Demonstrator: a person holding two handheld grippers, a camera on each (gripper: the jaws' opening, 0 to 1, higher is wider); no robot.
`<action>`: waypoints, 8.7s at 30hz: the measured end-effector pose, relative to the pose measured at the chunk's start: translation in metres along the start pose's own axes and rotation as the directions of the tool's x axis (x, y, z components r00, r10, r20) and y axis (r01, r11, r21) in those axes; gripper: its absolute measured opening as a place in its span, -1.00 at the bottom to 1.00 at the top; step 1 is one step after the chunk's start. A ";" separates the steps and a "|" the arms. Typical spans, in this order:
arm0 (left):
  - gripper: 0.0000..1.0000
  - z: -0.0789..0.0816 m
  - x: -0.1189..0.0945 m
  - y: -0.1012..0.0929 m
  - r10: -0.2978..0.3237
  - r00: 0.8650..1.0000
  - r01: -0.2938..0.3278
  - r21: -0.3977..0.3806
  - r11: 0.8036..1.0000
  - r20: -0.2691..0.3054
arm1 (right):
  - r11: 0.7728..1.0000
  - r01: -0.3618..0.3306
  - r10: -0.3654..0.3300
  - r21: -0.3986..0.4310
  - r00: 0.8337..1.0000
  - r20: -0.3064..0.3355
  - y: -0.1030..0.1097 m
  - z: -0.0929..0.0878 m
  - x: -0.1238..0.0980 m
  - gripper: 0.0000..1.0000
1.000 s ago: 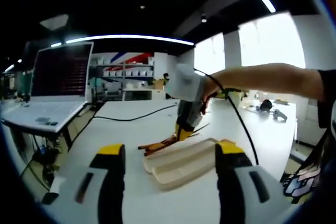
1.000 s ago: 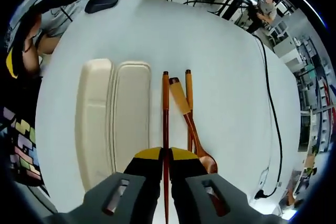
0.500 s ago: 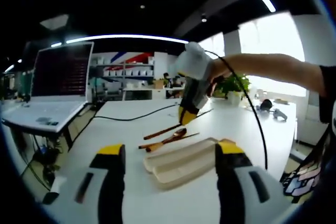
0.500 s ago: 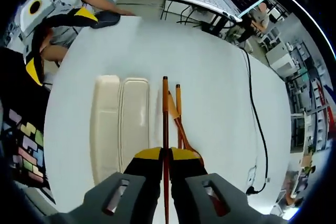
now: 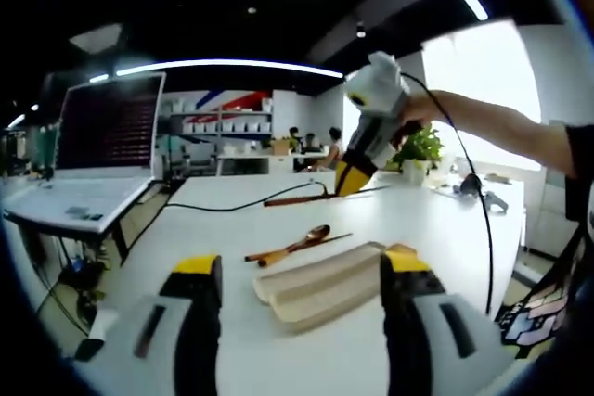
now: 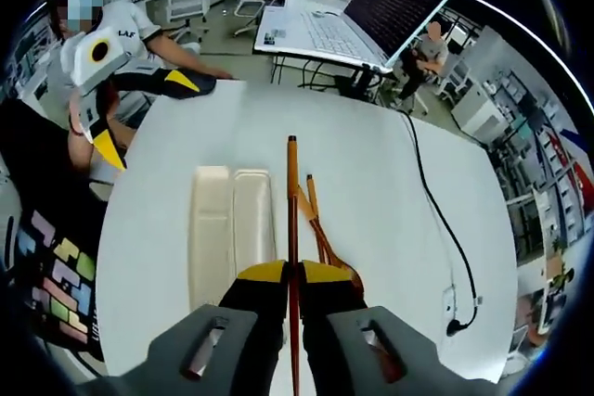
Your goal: Arrange the utensils inside the cutlery case until each visible utensil rests in its matching compartment.
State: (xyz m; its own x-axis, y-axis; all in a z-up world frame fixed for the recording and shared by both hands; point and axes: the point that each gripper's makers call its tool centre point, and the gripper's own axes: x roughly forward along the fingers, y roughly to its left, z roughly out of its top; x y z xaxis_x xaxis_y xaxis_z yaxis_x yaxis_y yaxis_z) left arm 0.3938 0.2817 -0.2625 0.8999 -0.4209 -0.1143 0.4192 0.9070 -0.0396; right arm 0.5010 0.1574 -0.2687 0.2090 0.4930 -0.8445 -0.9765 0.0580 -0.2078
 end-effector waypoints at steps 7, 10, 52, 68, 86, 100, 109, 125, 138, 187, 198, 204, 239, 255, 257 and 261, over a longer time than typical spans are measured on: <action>0.46 -0.001 0.000 0.002 0.008 1.000 -0.008 0.007 1.000 -0.008 | 1.000 -0.003 0.003 0.022 1.000 0.025 0.011 -0.008 -0.001 -0.96; 0.46 0.002 -0.001 -0.002 -0.002 1.000 0.002 0.014 1.000 -0.003 | 1.000 -0.010 0.010 0.017 1.000 0.025 0.015 -0.008 -0.001 -0.96; 0.64 -0.003 -0.017 0.026 0.082 0.996 -0.080 0.065 0.995 -0.033 | 0.986 -0.162 0.165 -0.049 0.985 0.059 0.094 -0.011 0.057 -0.95; 0.55 -0.004 -0.014 0.026 0.083 0.996 -0.082 0.036 0.996 -0.033 | 0.981 -0.183 0.183 -0.058 0.983 0.005 0.097 -0.022 0.068 -0.95; 0.54 -0.007 -0.011 0.021 0.068 0.997 -0.066 0.033 0.997 -0.044 | 0.976 -0.214 0.214 -0.029 0.977 0.016 0.081 -0.020 0.071 -0.94; 0.53 -0.011 -0.007 0.017 0.061 0.997 -0.059 0.035 0.998 -0.057 | 0.977 -0.211 0.211 -0.008 0.977 0.022 0.096 -0.022 0.074 -0.94; 0.53 -0.012 -0.007 0.018 0.056 0.997 -0.054 0.037 0.998 -0.058 | 0.978 -0.211 0.211 -0.011 0.977 0.028 0.088 -0.016 0.067 -0.94; 0.53 -0.010 -0.011 0.022 0.066 0.997 -0.064 0.033 0.997 -0.047 | 0.999 -0.008 0.009 -0.038 0.999 0.031 0.019 -0.016 0.055 -0.89; 0.53 -0.013 -0.005 0.015 0.044 0.997 -0.041 0.053 0.998 -0.063 | 0.999 0.040 -0.041 0.013 0.999 0.025 -0.013 -0.035 0.096 -0.88; 0.51 -0.010 -0.008 0.021 0.047 0.997 -0.045 0.038 0.998 -0.054 | 0.951 -0.117 0.084 0.286 0.989 0.126 -0.018 -0.030 0.116 -0.95; 0.52 -0.011 -0.008 0.024 0.053 0.997 -0.052 0.030 0.998 -0.051 | 0.935 -0.149 0.131 0.322 0.988 0.077 -0.011 -0.044 0.105 -0.95; 0.52 -0.011 -0.007 0.023 0.053 0.997 -0.051 0.034 0.998 -0.053 | 0.927 -0.176 0.170 0.331 0.984 0.047 -0.001 -0.045 0.100 -0.95; 0.51 -0.009 -0.009 0.020 0.053 0.997 -0.051 0.033 0.998 -0.048 | 0.981 -0.170 0.179 0.090 0.978 -0.105 0.002 -0.067 0.052 -0.95; 0.51 -0.011 -0.005 0.018 0.050 0.997 -0.048 0.037 0.998 -0.062 | 0.987 -0.148 0.155 0.062 0.978 -0.139 0.028 -0.083 0.028 -0.95; 0.51 -0.013 -0.002 0.014 0.035 0.997 -0.032 0.037 0.999 -0.066 | 0.989 -0.137 0.145 0.064 0.979 -0.147 0.025 -0.086 0.026 -0.95; 0.51 -0.016 -0.001 0.012 0.024 0.997 -0.021 0.036 0.999 -0.073 | 0.990 -0.120 0.128 0.070 0.984 -0.126 0.025 -0.084 0.021 -0.95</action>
State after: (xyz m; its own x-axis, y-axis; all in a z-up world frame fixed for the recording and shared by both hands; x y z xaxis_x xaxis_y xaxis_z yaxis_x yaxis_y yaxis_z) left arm 0.3964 0.2931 -0.2784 0.8984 -0.3970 -0.1878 0.4039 0.9148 -0.0015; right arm 0.4855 0.0958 -0.3332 0.0870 0.3835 -0.9194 -0.9958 0.0586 -0.0698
